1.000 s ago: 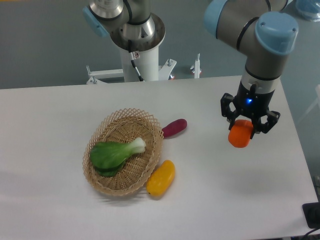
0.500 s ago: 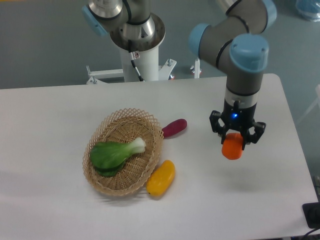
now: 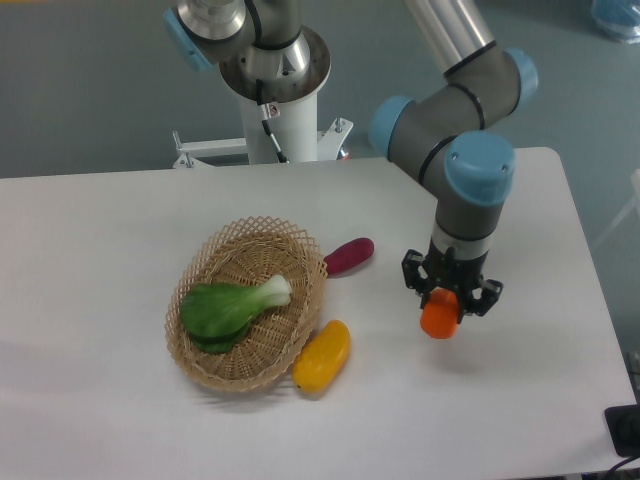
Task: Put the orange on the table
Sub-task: 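Carry the held orange with the gripper toward the yellow mango, lowering it, then lower the orange onto the table and open the gripper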
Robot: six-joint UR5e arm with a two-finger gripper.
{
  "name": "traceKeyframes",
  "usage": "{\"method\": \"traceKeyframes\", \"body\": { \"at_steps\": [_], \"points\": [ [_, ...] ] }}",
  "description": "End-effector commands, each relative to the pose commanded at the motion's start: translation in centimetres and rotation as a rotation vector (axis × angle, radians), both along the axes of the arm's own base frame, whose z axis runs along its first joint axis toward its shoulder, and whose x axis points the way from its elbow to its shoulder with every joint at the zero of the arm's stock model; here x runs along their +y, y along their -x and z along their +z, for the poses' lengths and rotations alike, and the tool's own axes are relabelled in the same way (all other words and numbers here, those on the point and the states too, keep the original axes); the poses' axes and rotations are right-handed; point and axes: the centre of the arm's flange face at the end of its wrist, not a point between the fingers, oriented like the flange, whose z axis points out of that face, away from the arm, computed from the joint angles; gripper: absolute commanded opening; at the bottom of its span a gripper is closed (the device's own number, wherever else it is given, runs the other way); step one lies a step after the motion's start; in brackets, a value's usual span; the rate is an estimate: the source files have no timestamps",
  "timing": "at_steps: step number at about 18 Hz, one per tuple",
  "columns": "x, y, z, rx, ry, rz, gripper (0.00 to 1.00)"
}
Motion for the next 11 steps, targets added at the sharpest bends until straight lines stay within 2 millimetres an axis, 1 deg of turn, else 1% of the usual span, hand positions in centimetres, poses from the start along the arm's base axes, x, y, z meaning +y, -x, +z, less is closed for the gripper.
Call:
{"method": "traceKeyframes", "body": {
  "at_steps": [2,3,5,6,9,11],
  "points": [
    [0.8,-0.6,-0.9,0.011,0.042,-0.01,0.55],
    [0.9,-0.7,-0.9,0.011,0.043,-0.008,0.55],
    [0.8,-0.9,-1.4,0.005,0.05,-0.01,0.55],
    [1.1,-1.0,-1.6,0.003,0.052,-0.014,0.55],
    [1.3,-1.0,-2.4,-0.006,0.058,-0.016,0.58],
    [1.3,-1.0,-2.5,-0.007,0.059,-0.015,0.58]
  ]
}}
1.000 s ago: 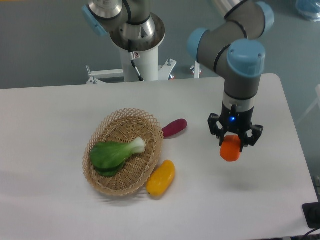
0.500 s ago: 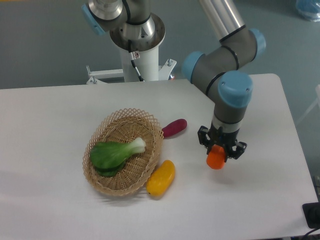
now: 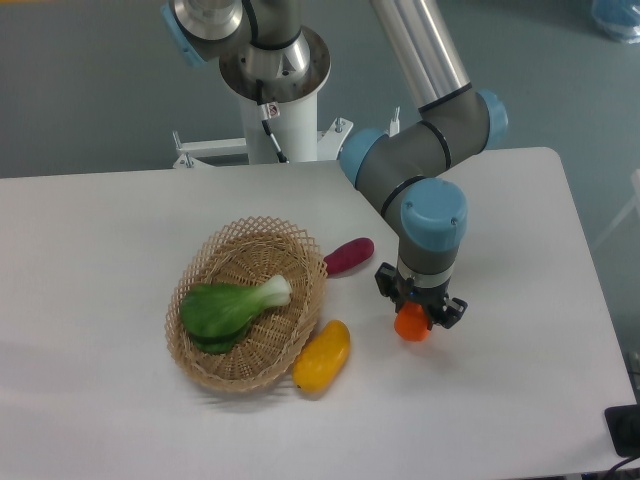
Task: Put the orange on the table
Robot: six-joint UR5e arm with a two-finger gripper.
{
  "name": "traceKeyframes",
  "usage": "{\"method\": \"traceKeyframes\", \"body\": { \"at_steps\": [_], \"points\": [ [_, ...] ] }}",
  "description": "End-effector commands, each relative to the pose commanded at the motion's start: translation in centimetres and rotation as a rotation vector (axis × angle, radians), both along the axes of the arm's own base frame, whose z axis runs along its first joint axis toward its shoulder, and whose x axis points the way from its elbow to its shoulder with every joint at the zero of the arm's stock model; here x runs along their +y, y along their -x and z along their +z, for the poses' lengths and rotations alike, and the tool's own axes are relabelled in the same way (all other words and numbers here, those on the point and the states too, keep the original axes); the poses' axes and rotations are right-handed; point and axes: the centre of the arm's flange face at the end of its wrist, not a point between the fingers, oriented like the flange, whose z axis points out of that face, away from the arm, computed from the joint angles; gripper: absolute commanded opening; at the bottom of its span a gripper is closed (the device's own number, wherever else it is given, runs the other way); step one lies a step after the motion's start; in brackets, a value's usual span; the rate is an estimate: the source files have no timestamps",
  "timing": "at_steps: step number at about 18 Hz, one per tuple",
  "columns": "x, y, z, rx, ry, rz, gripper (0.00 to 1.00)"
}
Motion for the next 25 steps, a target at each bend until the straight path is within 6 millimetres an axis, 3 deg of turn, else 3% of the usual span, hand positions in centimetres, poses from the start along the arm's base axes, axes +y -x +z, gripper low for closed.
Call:
{"method": "traceKeyframes", "body": {
  "at_steps": [6,7,8,11,12,14,19,25],
  "points": [
    [0.7,-0.2,-0.2,0.001,-0.001,-0.012,0.58],
    [0.7,-0.2,-0.1,0.003,-0.002,-0.012,0.62],
    [0.7,-0.2,-0.1,0.003,-0.002,-0.011,0.8],
    [0.7,-0.2,0.2,0.007,-0.003,-0.011,0.86],
    [0.7,-0.2,0.2,0.007,-0.003,-0.012,0.95],
    [0.7,-0.1,0.5,0.01,-0.007,-0.011,0.99],
    [0.7,0.1,1.9,0.028,-0.025,-0.01,1.0],
    [0.0,1.3,6.1,0.08,-0.07,-0.002,1.0]
  ]
}}
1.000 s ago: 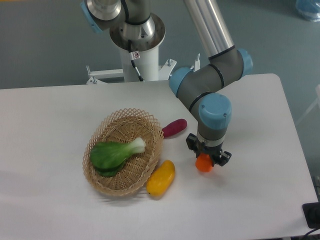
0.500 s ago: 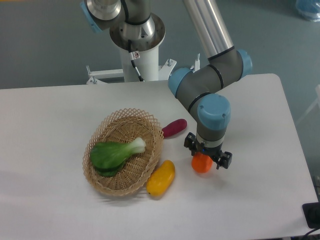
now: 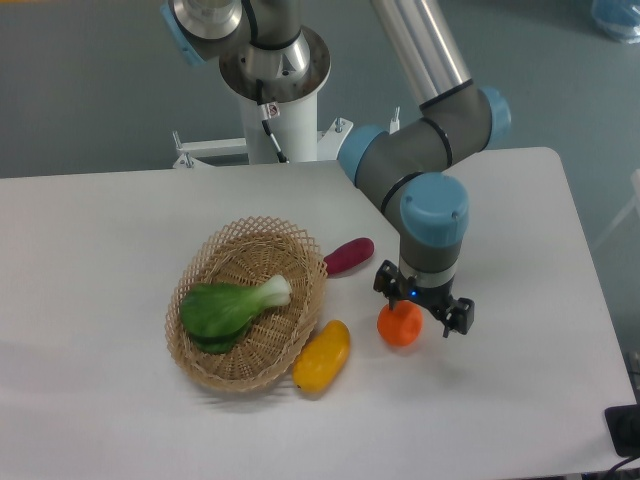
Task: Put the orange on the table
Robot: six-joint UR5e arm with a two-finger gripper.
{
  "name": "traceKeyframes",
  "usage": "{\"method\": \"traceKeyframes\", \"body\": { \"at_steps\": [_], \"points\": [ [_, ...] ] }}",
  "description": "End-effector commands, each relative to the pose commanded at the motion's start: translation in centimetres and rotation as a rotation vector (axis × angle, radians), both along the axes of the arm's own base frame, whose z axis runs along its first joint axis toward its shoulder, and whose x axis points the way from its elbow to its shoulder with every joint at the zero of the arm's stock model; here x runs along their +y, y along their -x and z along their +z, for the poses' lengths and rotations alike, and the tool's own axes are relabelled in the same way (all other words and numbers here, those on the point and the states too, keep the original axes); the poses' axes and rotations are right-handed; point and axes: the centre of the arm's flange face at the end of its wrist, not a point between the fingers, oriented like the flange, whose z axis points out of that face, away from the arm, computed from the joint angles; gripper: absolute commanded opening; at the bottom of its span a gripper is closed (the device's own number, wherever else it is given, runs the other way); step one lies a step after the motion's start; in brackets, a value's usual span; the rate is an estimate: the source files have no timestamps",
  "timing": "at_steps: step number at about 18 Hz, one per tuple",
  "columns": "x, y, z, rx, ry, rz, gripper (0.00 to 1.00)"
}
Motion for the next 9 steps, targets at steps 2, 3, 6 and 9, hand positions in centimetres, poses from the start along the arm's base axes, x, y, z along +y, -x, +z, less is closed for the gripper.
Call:
{"method": "traceKeyframes", "body": {
  "at_steps": [2,3,6,9],
  "points": [
    [-0.6,0.9,1.7,0.002,-0.024,0.013,1.0],
    [-0.9,1.4,3.0,0.001,-0.05,0.021,1.0],
    [-1.0,3.2,6.4,-0.021,-0.083,0.032,1.0],
    [-2.5,4.8,7.0,-0.063,-0.055,0.003,1.0]
  ]
}}
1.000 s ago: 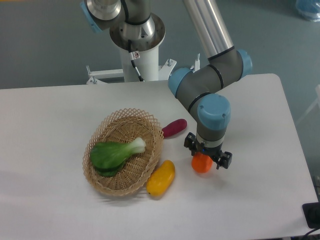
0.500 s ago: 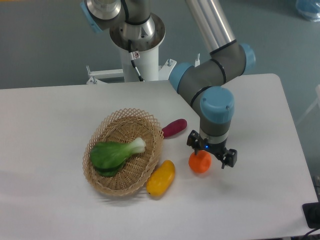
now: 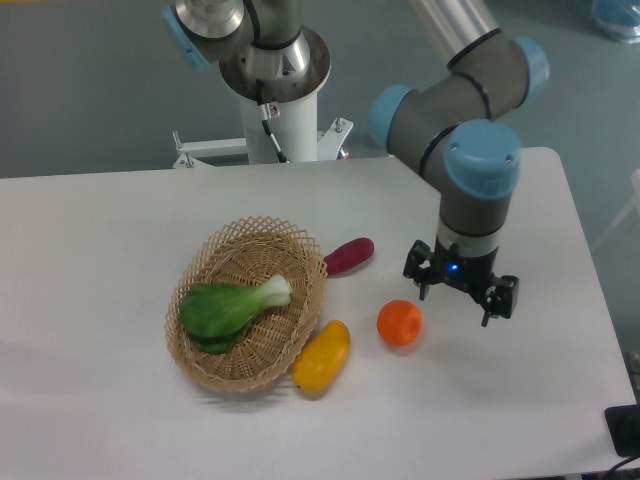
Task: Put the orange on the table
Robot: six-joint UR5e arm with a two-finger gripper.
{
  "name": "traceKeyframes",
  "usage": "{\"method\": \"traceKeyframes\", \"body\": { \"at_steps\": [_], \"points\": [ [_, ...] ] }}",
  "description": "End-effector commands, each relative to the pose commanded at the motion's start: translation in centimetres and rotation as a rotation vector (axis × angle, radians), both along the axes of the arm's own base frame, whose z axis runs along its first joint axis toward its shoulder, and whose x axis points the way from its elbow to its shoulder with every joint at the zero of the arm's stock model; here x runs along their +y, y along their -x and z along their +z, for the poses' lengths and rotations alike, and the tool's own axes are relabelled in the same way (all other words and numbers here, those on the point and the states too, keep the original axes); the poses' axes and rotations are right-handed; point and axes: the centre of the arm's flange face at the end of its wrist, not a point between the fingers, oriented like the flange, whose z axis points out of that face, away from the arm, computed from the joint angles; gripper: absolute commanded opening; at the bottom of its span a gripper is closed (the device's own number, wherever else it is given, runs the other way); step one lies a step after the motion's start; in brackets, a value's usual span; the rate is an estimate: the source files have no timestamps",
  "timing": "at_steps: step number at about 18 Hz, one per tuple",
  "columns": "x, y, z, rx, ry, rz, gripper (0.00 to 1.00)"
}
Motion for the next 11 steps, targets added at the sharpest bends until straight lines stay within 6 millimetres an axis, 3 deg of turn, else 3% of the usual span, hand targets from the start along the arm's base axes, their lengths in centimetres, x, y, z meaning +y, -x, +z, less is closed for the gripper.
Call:
{"method": "traceKeyframes", "body": {
  "at_steps": [3,11],
  "points": [
    [-1.2,0.81,0.7,-0.004,-0.033,-0.025,1.0],
    [-1.36,0.87,1.13,-0.011,-0.044,-0.023,1.0]
  ]
}}
